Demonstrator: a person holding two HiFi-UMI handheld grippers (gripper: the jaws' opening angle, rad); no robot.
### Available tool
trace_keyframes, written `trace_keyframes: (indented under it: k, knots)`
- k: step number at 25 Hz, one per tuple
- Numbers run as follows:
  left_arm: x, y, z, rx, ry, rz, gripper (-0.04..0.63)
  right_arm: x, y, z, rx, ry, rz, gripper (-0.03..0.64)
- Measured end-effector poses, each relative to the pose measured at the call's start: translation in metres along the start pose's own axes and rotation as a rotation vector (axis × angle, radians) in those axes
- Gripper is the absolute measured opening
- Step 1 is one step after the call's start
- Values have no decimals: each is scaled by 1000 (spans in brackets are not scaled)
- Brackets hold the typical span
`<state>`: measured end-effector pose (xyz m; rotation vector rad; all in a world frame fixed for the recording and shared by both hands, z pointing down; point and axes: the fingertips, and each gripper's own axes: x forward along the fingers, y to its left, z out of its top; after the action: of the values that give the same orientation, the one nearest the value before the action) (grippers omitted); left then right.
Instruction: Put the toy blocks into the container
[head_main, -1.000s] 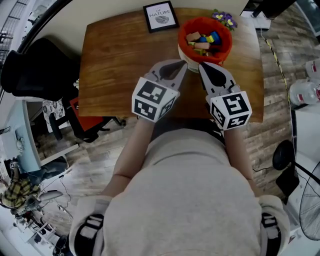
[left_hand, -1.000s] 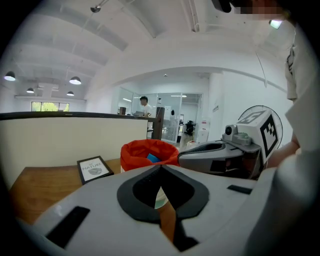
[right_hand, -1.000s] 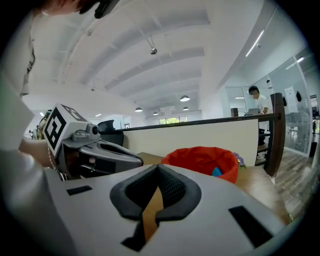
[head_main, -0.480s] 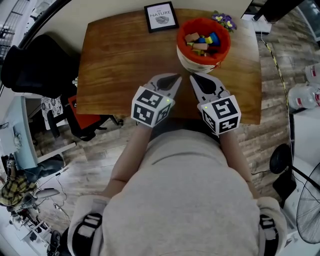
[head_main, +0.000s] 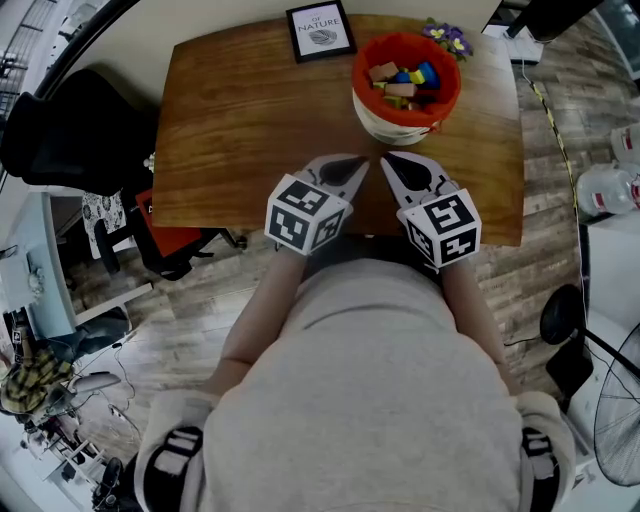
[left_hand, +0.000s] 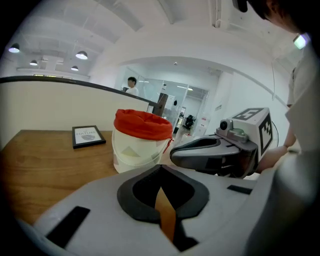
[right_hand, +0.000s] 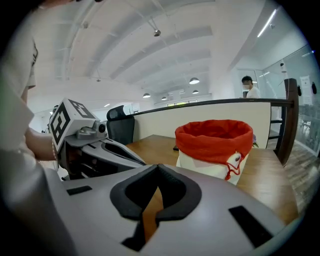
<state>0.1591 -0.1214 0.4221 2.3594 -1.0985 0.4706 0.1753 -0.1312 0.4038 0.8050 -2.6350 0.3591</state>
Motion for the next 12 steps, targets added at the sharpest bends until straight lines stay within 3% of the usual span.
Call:
trace_keyframes:
  k: [12]
  knots:
    - [1, 10, 0, -23, -7, -1, 14, 5, -6, -3, -1, 19, 2, 11]
